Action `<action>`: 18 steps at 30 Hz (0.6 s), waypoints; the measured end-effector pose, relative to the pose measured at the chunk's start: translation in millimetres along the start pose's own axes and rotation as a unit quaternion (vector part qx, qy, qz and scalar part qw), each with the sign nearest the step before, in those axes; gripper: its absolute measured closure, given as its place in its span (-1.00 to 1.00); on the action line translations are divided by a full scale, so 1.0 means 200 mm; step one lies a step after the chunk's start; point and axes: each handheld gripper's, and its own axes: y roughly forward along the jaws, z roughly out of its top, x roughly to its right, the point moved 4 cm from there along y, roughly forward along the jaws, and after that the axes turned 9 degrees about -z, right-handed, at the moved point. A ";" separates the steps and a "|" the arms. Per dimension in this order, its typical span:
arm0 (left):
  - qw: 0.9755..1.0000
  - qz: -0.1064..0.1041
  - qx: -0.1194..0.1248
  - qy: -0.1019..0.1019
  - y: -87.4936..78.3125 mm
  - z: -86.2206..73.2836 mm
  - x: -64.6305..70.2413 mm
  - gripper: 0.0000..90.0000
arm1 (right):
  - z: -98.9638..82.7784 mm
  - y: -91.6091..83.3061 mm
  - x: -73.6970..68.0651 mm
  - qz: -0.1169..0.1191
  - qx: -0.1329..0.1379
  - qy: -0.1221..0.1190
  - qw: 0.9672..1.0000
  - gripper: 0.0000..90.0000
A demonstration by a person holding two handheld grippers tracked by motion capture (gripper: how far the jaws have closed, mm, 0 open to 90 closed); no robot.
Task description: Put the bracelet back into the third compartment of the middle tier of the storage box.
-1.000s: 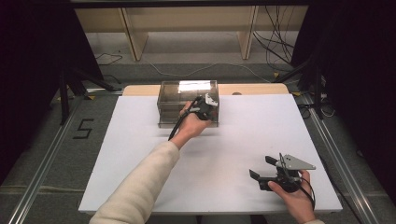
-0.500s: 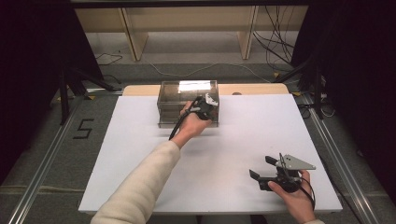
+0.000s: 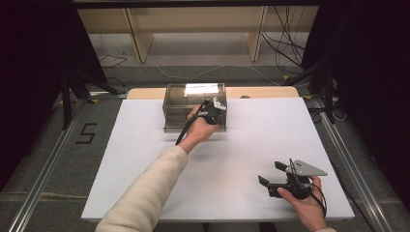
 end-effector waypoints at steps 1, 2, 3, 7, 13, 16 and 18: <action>1.000 0.000 -0.001 0.000 0.00 0.00 0.00 1.00 | 0.00 0.00 0.00 0.000 0.000 0.000 1.000 -0.63; 1.000 0.001 -0.001 -0.001 0.00 0.00 0.00 1.00 | 0.00 0.00 0.00 0.000 0.000 0.000 1.000 -0.63; 1.000 0.001 0.000 -0.002 0.01 0.00 0.00 1.00 | 0.00 0.00 0.00 0.000 0.000 0.000 1.000 -0.63; 1.000 0.002 0.001 -0.003 0.01 0.00 0.00 1.00 | 0.00 0.00 0.00 0.000 0.000 0.000 1.000 -0.63; 1.000 0.000 -0.002 -0.003 0.02 -0.01 0.00 1.00 | 0.00 0.00 0.00 0.000 0.001 0.000 1.000 -0.63; 1.000 -0.001 -0.003 -0.003 0.02 -0.01 0.00 1.00 | 0.00 0.00 0.00 0.000 0.000 0.000 1.000 -0.63; 1.000 -0.001 -0.002 -0.004 0.02 -0.01 0.00 1.00 | 0.00 0.00 0.00 0.000 0.000 -0.001 1.000 -0.63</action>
